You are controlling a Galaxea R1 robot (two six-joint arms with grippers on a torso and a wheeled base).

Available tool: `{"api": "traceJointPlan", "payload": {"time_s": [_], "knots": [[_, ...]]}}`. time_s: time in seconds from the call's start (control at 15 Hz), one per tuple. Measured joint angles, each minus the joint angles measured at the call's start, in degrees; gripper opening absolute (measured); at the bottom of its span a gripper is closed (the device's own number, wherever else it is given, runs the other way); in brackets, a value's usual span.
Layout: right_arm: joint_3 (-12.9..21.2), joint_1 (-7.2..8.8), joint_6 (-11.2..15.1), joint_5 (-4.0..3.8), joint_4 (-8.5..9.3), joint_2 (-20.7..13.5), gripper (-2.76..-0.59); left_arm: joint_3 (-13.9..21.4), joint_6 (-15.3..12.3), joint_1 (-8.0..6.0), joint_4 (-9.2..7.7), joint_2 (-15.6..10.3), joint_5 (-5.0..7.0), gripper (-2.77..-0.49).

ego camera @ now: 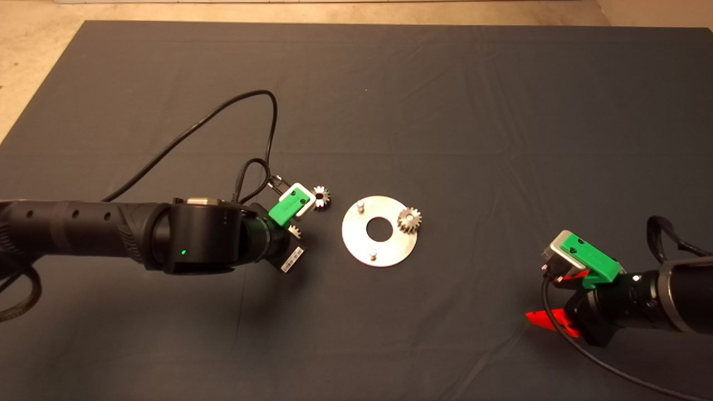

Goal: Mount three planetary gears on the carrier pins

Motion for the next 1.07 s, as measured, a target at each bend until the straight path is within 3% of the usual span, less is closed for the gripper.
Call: {"api": "traceJointPlan", "payload": {"time_s": [0.33, 0.47, 0.6, 0.67, 0.73, 0.8, 1.07], "knots": [[0.02, 0.00, -0.01, 0.28, 0.01, -0.82, -1.33, 1.51, 0.00, 0.00, 0.41, -0.02, 0.05, -2.50], [0.02, -0.01, -0.01, 0.48, 0.01, -0.79, -1.33, 4.25, -0.09, 0.00, 0.61, -0.63, 0.15, -2.51], [0.02, -0.20, -0.01, 1.17, -0.02, -0.77, -1.33, 6.97, -0.23, 0.00, 0.59, -0.98, 0.55, -2.58], [0.04, -0.60, -0.01, 1.17, 0.00, -0.79, -1.33, 7.71, -0.26, 0.00, 0.59, -0.95, 1.37, -2.59], [0.06, -0.66, -0.01, 1.16, 0.00, -0.79, -1.33, 8.33, -0.39, -0.01, 0.62, -0.67, 3.67, -2.60], [0.06, -0.69, -0.01, 1.16, 0.00, -0.79, -1.33, 9.14, -0.45, 0.00, 0.61, -0.22, 4.80, -2.60], [0.06, -0.79, -0.01, 1.19, 0.00, -0.79, -1.33, 12.66, -0.52, -0.01, 0.60, 4.19, 4.86, -2.61]]}}
